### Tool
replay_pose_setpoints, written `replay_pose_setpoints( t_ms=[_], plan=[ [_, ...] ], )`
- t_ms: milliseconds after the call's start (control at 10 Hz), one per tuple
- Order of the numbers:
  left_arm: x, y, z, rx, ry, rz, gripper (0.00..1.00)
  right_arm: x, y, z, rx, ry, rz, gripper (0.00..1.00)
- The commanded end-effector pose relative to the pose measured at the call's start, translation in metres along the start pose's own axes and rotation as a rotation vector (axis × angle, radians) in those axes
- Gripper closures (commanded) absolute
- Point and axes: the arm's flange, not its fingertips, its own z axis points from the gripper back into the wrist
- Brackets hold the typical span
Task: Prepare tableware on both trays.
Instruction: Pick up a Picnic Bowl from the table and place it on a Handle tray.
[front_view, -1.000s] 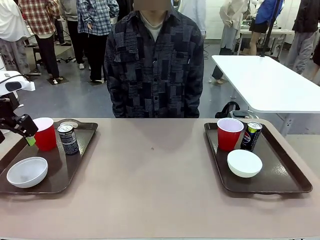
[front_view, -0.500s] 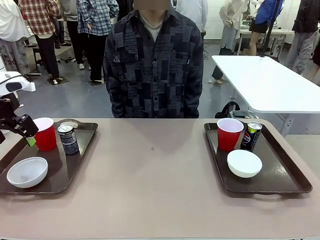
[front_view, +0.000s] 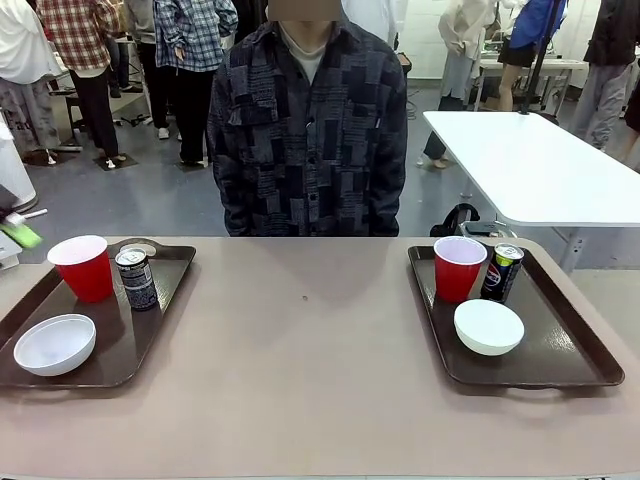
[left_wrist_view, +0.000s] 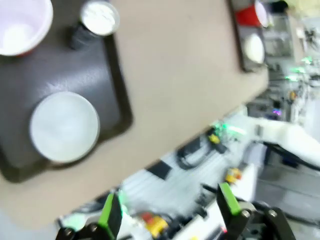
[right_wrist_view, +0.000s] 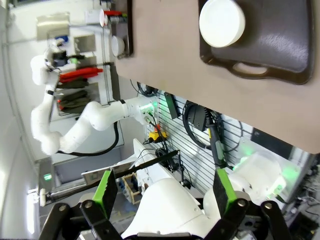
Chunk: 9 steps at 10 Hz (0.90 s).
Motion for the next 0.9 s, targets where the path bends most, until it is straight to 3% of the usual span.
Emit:
replay_pose_setpoints(
  t_ms=[0,200,500,800],
  plan=[
    [0.011,0.036,0.052,-0.258,0.16,0.027,0.0,-0.001,0.002,0.001,0.006,0.007,0.003,0.0],
    [0.005,0.069,0.065,-0.342,0.08,0.013,0.0,-0.001,0.002,0.001,0.006,0.007,0.003,0.0],
    [-0.019,0.103,0.073,-0.414,-0.125,-0.004,0.0,-0.001,0.002,0.001,0.006,0.007,0.003,0.0],
    [-0.035,0.112,0.085,-0.394,-0.183,0.016,0.0,-0.001,0.002,0.001,0.006,0.007,0.003,0.0]
  ],
)
